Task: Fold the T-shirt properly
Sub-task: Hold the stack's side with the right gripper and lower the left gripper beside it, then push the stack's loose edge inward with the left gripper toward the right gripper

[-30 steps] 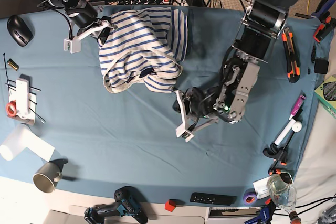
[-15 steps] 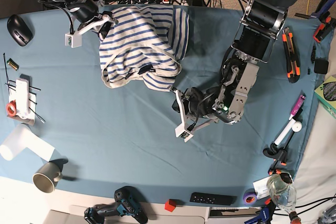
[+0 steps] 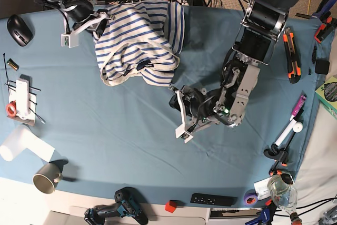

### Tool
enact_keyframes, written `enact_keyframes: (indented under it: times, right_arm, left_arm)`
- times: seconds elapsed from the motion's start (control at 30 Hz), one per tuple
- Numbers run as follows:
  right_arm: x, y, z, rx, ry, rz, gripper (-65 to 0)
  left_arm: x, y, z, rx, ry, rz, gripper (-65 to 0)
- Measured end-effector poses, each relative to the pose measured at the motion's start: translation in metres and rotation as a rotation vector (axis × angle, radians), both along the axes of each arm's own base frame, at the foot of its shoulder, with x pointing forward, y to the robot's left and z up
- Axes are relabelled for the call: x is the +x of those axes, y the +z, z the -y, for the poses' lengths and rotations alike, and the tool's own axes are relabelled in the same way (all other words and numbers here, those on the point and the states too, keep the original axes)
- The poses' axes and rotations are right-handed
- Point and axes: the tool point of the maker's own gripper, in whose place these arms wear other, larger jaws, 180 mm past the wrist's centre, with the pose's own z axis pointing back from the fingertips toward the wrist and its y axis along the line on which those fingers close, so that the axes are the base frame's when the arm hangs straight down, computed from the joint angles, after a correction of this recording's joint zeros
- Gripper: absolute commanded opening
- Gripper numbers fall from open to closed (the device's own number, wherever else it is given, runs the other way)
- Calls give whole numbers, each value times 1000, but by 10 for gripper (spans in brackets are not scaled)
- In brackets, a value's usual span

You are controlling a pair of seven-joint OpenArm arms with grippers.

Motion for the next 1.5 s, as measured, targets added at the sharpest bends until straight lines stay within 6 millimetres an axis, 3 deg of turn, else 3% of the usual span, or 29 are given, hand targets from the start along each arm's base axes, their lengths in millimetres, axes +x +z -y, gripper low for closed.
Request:
enact_keyframes:
  times: [0.23, 0.37, 0.47, 0.53, 0.6, 0.63, 0.8, 0.9, 1.07, 1.13, 1.23, 1.33, 1.43, 1.5]
  right_arm:
    - [7, 63, 6, -228, 53, 134, -423]
    - [-2, 56, 21, -274, 20, 92, -424]
    - [1, 61, 28, -291, 1, 115, -425]
    - [1, 62, 27, -285, 3, 118, -461]
    - [1, 62, 26, -277, 2, 121, -634]
    - [2, 64, 24, -260, 0, 130, -650]
    - [14, 76, 13, -182, 6, 208, -650]
    - [16, 77, 9, -176, 14, 220, -650]
    - [22, 79, 1, -158, 22, 235, -650]
    - [30, 68, -5, -94, 25, 241, -650]
    - [30, 21, -10, -17, 24, 117, -650]
    - [30, -8, -19, 50, 25, 51, -650]
    - [35, -19, -23, 82, 28, 35, -650]
    - [37, -26, -21, 65, 31, 22, -650]
  left_arm:
    - [2, 11, 0, 7, -16, 16, -373]
    - [0, 19, 3, -3, -31, 17, -381]
    - [-14, 27, 13, -37, -122, 0, -461]
    - [-23, 36, 23, -90, -177, -10, -561]
    - [-36, 49, 34, -169, -256, -16, -650]
    - [-43, 55, 40, -208, -294, -16, -650]
    - [-111, 86, 67, -497, -543, -88, -650]
    - [-142, 99, 74, -685, -571, -169, -650]
    - [-167, 85, 75, -737, -542, -249, -650]
    - [-178, 78, 75, -747, -530, -282, -650]
    - [-192, 69, 75, -760, -513, -325, -650]
    - [-206, 61, 75, -772, -496, -368, -650]
    - [-214, 51, 74, -747, -484, -388, -650]
    - [-211, 22, 69, -598, -460, -355, -650]
